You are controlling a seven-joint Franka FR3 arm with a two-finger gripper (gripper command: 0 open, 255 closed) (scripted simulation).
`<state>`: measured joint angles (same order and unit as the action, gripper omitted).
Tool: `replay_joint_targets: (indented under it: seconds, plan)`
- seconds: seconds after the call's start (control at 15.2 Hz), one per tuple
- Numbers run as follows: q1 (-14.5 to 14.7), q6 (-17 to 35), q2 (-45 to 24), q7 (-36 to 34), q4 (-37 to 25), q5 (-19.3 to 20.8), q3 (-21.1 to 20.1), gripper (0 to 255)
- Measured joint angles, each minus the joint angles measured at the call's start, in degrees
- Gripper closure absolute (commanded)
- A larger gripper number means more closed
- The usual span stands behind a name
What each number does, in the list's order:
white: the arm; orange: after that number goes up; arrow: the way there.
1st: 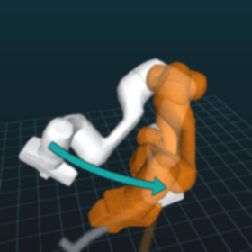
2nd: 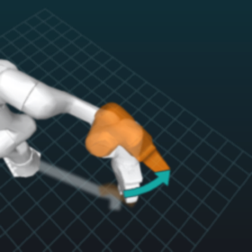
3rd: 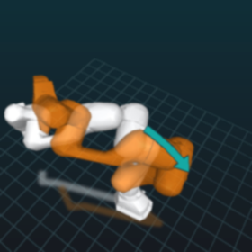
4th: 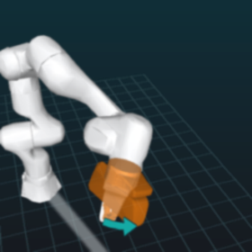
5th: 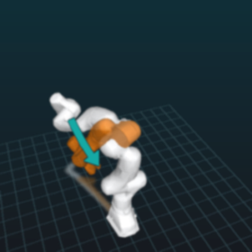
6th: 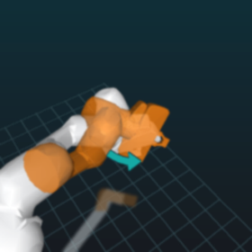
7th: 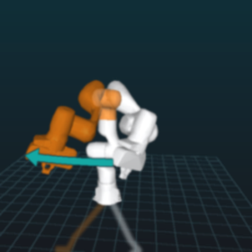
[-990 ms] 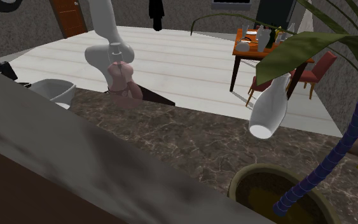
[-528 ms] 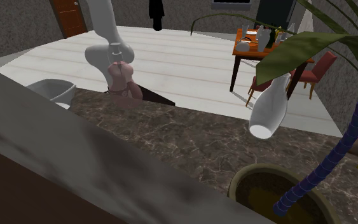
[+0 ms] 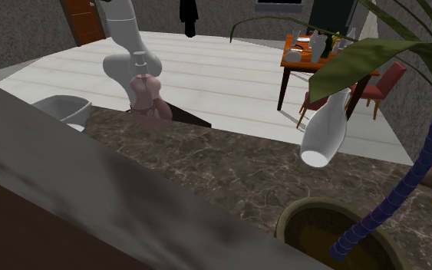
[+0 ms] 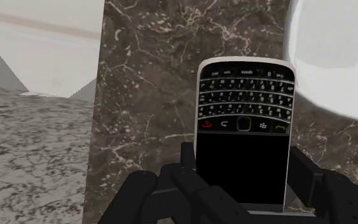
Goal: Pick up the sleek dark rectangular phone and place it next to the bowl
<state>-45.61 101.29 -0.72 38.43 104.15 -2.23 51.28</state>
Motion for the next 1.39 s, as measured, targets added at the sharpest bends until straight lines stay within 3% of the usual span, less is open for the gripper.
replay_joint_targets:
  seconds: [0.26, 1.39]
  plan:
    - [-1.77, 0.95, -3.95, 3.97, -1.34, -3.05, 1.22, 255]
    - [-2.7, 13.11, -7.87, 7.01, 8.61, -6.78, 0.7, 255]
